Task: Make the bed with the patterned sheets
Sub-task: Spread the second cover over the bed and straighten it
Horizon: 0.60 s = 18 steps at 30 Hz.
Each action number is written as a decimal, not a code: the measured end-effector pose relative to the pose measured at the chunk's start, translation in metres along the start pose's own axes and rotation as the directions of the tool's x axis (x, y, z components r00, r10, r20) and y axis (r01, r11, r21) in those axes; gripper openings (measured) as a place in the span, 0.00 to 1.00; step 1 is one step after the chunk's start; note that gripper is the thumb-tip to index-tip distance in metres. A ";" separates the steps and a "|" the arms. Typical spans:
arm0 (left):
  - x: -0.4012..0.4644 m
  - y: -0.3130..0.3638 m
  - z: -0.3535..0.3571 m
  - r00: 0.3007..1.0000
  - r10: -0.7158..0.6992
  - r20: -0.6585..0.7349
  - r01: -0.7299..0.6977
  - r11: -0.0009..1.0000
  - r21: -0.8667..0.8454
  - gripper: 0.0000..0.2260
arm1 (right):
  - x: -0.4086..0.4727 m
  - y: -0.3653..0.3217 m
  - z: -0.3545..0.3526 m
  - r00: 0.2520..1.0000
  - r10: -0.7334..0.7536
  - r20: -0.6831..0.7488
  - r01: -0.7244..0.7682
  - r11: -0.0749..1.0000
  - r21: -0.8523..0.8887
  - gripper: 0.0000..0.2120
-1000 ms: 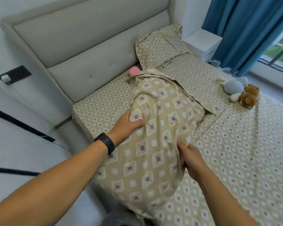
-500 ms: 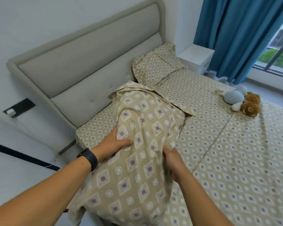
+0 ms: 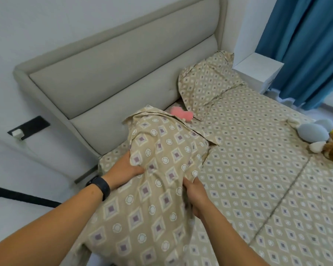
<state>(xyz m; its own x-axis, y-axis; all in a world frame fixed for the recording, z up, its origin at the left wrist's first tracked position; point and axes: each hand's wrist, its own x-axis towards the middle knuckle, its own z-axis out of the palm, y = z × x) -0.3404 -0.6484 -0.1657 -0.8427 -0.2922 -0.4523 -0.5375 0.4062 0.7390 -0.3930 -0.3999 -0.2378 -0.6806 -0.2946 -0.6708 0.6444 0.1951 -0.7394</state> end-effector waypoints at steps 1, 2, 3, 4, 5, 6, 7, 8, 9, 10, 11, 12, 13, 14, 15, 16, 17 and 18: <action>0.023 -0.010 -0.018 1.000 0.002 -0.001 -0.002 1.000 -0.003 0.37 | 0.023 -0.009 0.016 1.000 0.007 0.003 -0.007 1.000 -0.006 0.20; 0.047 -0.015 -0.037 1.000 -0.005 0.002 0.005 1.000 -0.018 0.37 | 0.046 -0.022 0.035 1.000 0.021 -0.007 -0.022 1.000 -0.013 0.17; 0.071 -0.025 -0.053 1.000 -0.017 0.020 0.018 0.999 -0.033 0.37 | 0.069 -0.030 0.051 0.999 0.044 -0.023 -0.045 0.999 -0.017 0.15; 0.100 -0.034 -0.071 0.999 -0.025 0.031 0.025 0.999 -0.027 0.35 | 0.095 -0.040 0.070 0.997 0.062 -0.034 -0.063 0.998 -0.023 0.14; 0.129 -0.042 -0.087 0.999 -0.023 0.047 0.024 0.999 -0.030 0.33 | 0.120 -0.050 0.087 0.996 0.080 -0.034 -0.082 0.996 -0.032 0.13; 0.153 -0.054 -0.100 0.997 -0.035 0.065 0.037 0.999 -0.035 0.33 | 0.143 -0.053 0.102 0.992 0.104 -0.066 -0.108 0.992 -0.065 0.12; 0.195 -0.071 -0.118 0.996 -0.041 0.082 0.044 0.998 -0.035 0.33 | 0.186 -0.058 0.125 0.988 0.129 -0.090 -0.137 0.986 -0.090 0.12; 0.213 -0.078 -0.125 0.996 -0.049 0.078 0.049 0.999 -0.008 0.33 | 0.203 -0.062 0.137 0.983 0.156 -0.094 -0.167 0.979 -0.115 0.12; 0.233 -0.085 -0.132 0.995 -0.047 0.087 0.046 0.999 0.006 0.33 | 0.225 -0.062 0.148 0.979 0.181 -0.093 -0.192 0.973 -0.127 0.12; 0.264 -0.099 -0.140 0.994 -0.047 0.094 0.044 0.998 0.033 0.33 | 0.256 -0.060 0.163 0.972 0.202 -0.120 -0.217 0.967 -0.132 0.12; 0.290 -0.109 -0.146 0.994 -0.049 0.097 0.043 0.997 0.059 0.32 | 0.280 -0.063 0.178 0.964 0.225 -0.139 -0.245 0.957 -0.152 0.11; 0.315 -0.118 -0.151 0.993 -0.041 0.106 0.032 0.996 0.083 0.32 | 0.304 -0.062 0.190 0.957 0.250 -0.149 -0.271 0.952 -0.146 0.10; 0.341 -0.131 -0.155 0.994 -0.026 0.107 0.013 0.993 0.121 0.32 | 0.332 -0.057 0.204 0.949 0.281 -0.144 -0.301 0.943 -0.142 0.09; 0.368 -0.144 -0.158 0.994 -0.010 0.107 -0.009 0.985 0.173 0.32 | 0.363 -0.053 0.217 0.943 0.307 -0.127 -0.324 0.936 -0.141 0.09; 0.382 -0.146 -0.161 0.994 0.025 0.105 -0.050 0.971 0.234 0.32 | 0.379 -0.054 0.224 0.938 0.329 -0.106 -0.343 0.925 -0.163 0.10; 0.401 -0.156 -0.162 0.995 0.045 0.094 -0.072 0.947 0.312 0.31 | 0.400 -0.054 0.233 0.928 0.364 -0.077 -0.372 0.912 -0.173 0.12; 0.418 -0.167 -0.162 0.995 0.073 0.068 -0.094 0.919 0.382 0.30 | 0.417 -0.054 0.242 0.920 0.387 -0.058 -0.391 0.900 -0.194 0.12; 0.434 -0.177 -0.161 0.995 0.081 0.050 -0.095 0.885 0.456 0.31 | 0.433 -0.056 0.250 0.915 0.402 -0.045 -0.403 0.895 -0.194 0.10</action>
<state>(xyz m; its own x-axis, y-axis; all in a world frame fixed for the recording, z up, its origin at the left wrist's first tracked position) -0.6057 -0.9865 -0.4129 -0.8840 -0.2148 -0.4151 -0.4102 0.7823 0.4688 -0.6368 -0.7718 -0.4732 -0.3790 -0.1493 -0.9133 0.7827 0.4748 -0.4024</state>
